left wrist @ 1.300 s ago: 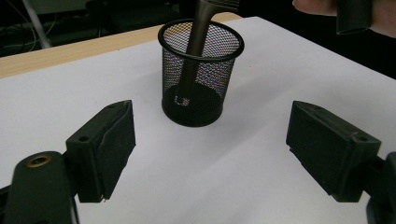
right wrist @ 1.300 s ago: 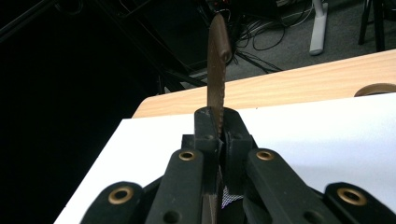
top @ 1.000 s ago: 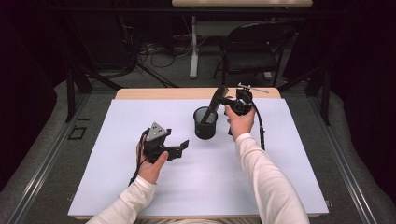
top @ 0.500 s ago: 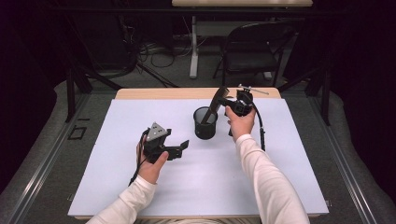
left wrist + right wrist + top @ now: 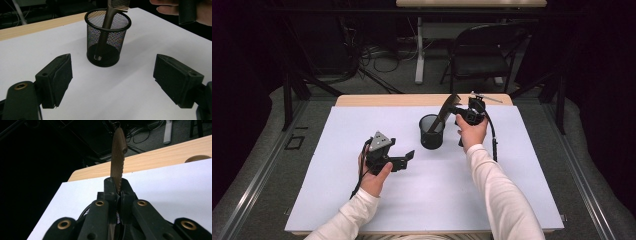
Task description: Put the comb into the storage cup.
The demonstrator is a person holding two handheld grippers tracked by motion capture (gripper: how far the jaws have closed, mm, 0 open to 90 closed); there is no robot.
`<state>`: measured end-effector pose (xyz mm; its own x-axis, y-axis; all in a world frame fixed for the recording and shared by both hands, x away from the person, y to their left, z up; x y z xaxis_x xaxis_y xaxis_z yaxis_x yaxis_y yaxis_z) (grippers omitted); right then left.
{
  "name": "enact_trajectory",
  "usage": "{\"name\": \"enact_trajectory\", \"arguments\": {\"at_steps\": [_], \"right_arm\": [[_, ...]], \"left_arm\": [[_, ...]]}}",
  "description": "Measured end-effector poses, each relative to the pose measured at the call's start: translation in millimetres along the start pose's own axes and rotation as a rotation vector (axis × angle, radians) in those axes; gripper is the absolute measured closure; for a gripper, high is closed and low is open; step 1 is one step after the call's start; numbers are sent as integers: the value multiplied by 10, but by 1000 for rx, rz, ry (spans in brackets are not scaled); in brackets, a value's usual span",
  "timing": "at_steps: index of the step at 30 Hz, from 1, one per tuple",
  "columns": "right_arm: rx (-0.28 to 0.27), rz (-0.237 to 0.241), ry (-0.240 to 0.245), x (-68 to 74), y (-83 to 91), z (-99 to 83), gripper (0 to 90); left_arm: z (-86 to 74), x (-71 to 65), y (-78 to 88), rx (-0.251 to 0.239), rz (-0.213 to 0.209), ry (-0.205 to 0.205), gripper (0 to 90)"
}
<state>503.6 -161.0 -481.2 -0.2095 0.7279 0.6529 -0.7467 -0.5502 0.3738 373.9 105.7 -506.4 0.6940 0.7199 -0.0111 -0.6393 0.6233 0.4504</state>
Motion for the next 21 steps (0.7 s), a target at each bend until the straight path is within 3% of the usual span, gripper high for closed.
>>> {"name": "enact_trajectory", "arguments": {"at_steps": [8, 21], "right_arm": [[3, 3, -1, -27, 10, -9, 865], [-1, 11, -5, -32, 13, -16, 747]], "left_arm": [[-4, -3, -4, 3, -2, -1, 162], [-8, 7, -8, 5, 1, -1, 161]]}}
Point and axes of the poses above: each handheld gripper's, and its own axes: y roughly backward along the jaws, z roughly out of its top, x roughly to its left, the point moved 3 cm from there along -y, roughly forward along the jaws, and after that the axes turned 7 degrees about -y, right-handed, at the moved point
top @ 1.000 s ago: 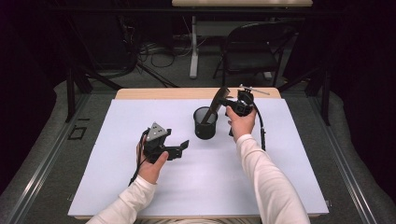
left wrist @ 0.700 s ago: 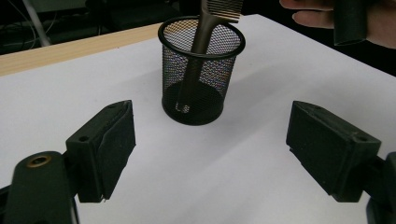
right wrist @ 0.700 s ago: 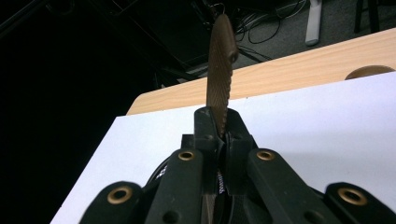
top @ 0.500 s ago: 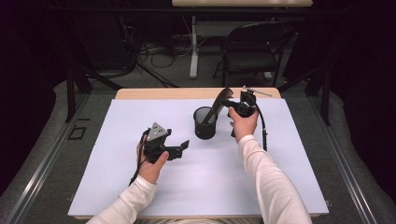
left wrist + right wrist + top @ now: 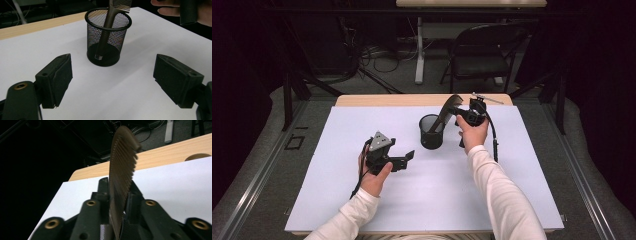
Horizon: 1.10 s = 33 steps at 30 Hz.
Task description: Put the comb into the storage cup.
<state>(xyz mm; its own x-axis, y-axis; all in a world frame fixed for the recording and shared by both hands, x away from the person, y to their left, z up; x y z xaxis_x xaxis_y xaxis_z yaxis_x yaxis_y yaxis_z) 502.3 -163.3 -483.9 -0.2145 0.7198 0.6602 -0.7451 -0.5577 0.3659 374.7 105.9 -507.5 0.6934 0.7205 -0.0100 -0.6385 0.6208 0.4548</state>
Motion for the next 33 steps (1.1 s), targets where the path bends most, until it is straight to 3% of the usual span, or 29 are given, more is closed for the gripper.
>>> {"name": "enact_trajectory", "arguments": {"at_steps": [13, 28, 33], "right_arm": [[4, 1, 29, 6, 9, -19, 558], [34, 16, 54, -10, 70, -1, 400], [48, 26, 80, 20, 85, -17, 389]], "left_arm": [[1, 4, 2, -1, 0, 3, 161], [-9, 56, -2, -1, -1, 18, 161], [-12, 80, -4, -1, 0, 27, 161]]}}
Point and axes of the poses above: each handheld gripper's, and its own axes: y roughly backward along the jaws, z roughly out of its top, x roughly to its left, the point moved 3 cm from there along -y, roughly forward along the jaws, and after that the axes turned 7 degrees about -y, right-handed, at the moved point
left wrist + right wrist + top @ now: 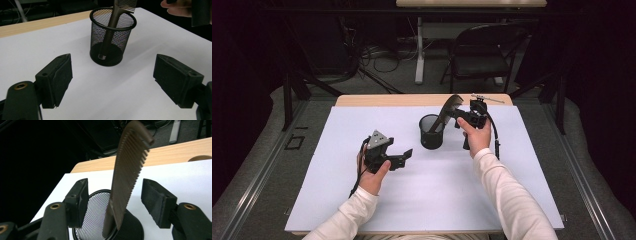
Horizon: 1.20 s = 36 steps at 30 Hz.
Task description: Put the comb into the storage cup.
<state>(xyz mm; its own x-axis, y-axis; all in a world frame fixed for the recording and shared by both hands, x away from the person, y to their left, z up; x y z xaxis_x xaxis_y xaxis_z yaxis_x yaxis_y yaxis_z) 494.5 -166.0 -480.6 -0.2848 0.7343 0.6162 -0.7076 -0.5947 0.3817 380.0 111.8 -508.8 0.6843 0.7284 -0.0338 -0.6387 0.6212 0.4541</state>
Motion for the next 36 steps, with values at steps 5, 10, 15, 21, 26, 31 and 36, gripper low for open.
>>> {"name": "enact_trajectory", "arguments": {"at_steps": [5, 10, 15, 21, 26, 31, 36], "right_arm": [[5, 11, 12, 46, 17, -12, 378], [12, -9, 48, 70, 20, -31, 356], [-5, -49, 94, 69, 26, -51, 313], [-17, -61, 96, 55, 69, -60, 305], [-28, -65, 123, 58, 113, -67, 285], [-30, -75, 128, 59, 170, -97, 266], [-43, -98, 151, 103, 273, -149, 250]], "left_arm": [[1, 9, 15, -1, 5, 1, 161], [13, 27, 26, -9, 4, 6, 161], [23, 51, 28, -14, 2, 18, 162], [32, 74, 31, -15, 7, 22, 162], [44, 102, 34, -21, 11, 29, 162], [42, 124, 37, -19, 12, 31, 162], [42, 150, 36, -20, 14, 42, 162]]}}
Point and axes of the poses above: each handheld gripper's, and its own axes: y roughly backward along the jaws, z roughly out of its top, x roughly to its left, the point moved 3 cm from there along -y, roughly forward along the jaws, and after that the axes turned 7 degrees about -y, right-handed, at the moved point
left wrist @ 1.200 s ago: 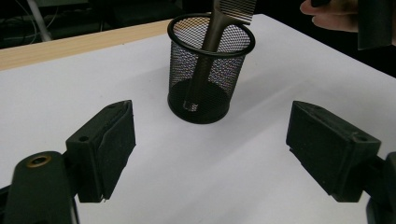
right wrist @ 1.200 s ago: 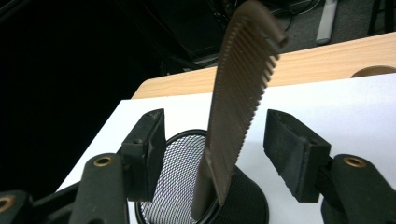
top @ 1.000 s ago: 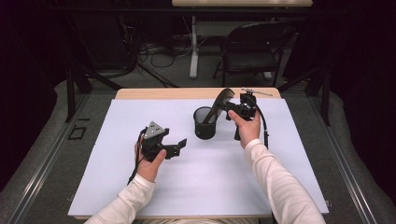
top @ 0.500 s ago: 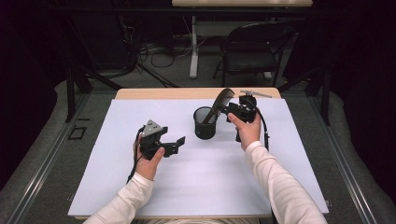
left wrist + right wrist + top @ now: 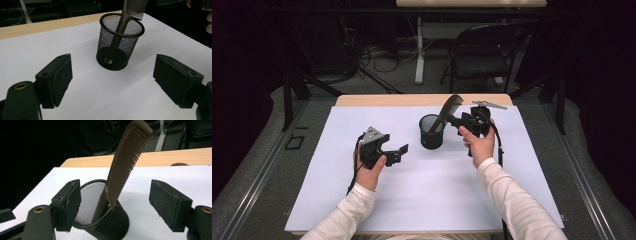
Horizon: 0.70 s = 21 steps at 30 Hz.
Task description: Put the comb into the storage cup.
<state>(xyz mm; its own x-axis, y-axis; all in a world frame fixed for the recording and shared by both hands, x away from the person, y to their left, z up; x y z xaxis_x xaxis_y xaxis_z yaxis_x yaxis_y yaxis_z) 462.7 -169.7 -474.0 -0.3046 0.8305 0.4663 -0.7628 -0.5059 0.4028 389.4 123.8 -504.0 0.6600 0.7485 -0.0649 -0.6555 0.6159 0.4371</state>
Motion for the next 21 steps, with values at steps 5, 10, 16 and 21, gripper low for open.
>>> {"name": "enact_trajectory", "arguments": {"at_steps": [5, 10, 16, 21], "right_arm": [[20, -43, 78, 23, 60, -27, 183], [13, -54, 98, 26, 116, -35, 151], [14, -53, 110, 30, 173, -34, 149], [14, -45, 141, 53, 205, -32, 143]], "left_arm": [[12, 15, 5, -5, -1, 4, 162], [9, 18, 8, 2, -4, 3, 162], [28, 39, 25, -3, -4, 6, 162], [32, 45, 36, -7, -4, 10, 161]]}}
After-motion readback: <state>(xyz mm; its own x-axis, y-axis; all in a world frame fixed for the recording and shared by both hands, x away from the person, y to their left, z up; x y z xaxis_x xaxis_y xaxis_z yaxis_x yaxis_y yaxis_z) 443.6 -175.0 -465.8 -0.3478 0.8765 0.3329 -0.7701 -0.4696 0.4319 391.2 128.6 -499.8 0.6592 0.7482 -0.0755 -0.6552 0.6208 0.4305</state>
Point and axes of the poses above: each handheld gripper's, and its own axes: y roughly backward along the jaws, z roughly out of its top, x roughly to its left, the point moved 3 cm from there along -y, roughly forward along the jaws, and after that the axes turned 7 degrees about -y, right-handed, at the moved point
